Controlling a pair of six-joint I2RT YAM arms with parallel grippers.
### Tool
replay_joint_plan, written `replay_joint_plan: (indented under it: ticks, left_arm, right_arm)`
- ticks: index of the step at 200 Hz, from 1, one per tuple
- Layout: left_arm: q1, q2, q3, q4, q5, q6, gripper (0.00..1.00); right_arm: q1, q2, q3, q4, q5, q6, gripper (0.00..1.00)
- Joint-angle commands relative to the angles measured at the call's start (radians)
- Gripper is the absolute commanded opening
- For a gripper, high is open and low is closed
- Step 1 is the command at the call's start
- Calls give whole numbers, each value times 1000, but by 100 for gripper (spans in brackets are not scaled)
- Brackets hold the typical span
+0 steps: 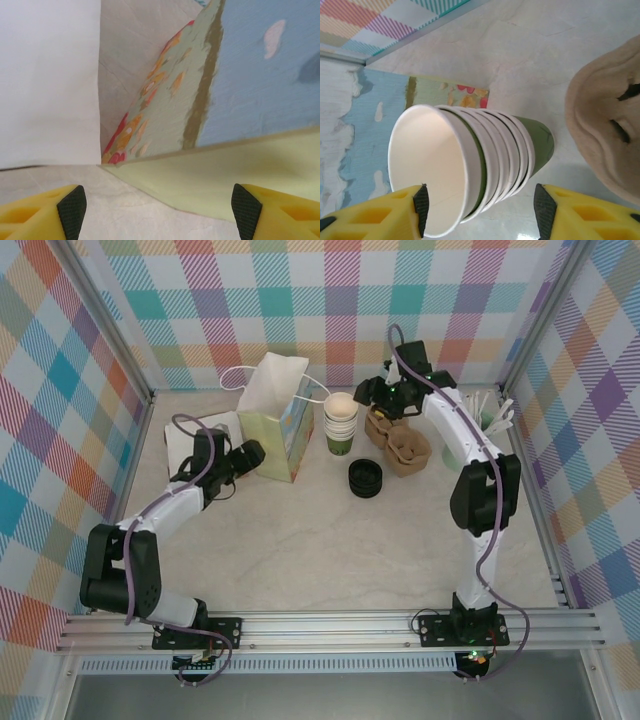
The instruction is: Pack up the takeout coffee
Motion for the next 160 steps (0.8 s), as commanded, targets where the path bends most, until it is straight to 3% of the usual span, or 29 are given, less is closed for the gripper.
replay_joint_plan:
  ticks: [1, 66, 160]
  left_arm:
    - [5, -89, -39, -34, 46, 26, 80]
    - [1, -202, -88, -115, 156, 19, 80]
    - [-1, -211, -87, -135, 147, 12, 80]
  right_arm:
    - [14, 22, 69, -52, -33, -7, 55]
    - [26, 95, 173, -119, -12, -13, 43]
    - [33, 140, 247, -181, 17, -40, 26]
